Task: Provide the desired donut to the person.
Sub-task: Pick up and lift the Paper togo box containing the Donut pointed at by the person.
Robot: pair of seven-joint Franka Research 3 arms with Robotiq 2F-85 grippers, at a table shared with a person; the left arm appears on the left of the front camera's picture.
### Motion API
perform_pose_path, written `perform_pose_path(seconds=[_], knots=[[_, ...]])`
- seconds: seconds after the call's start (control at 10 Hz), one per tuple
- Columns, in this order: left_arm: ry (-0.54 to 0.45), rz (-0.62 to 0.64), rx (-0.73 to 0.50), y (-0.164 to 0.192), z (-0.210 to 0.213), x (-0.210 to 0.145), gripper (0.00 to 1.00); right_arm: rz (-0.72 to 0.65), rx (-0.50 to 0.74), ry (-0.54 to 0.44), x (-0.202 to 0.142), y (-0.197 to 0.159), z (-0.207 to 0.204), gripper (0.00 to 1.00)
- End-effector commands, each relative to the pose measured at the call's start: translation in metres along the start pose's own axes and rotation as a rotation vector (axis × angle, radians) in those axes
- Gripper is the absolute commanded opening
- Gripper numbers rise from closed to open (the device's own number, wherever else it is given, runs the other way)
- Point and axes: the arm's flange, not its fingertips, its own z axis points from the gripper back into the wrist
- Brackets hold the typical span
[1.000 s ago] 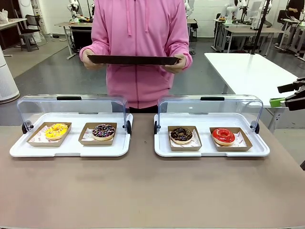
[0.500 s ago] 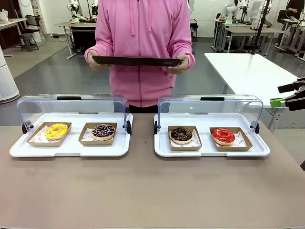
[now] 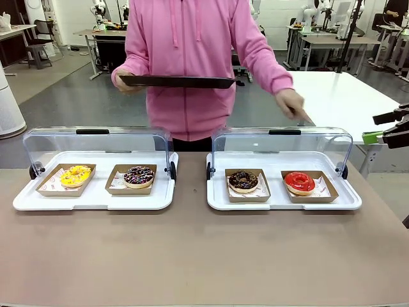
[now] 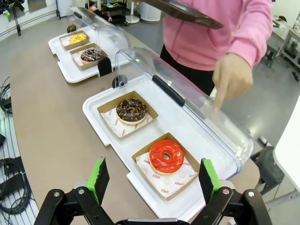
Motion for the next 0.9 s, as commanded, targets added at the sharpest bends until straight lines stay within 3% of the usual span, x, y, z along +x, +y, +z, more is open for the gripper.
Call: perform_pose_path(seconds=[0.0,0.8], knots=[[-0.012,-0.012,-0.011,0.0005,0.0008,-0.0012,1.0,-0.004,0.009,-0.011,-0.0006,-0.0015,-0.004,1.0],[-0.012,-0.012,-0.011,0.0005,0.0008,-0.0012,1.0,-0.004,0.009,-0.011,-0.0006,-0.0015,-0.004,1.0]])
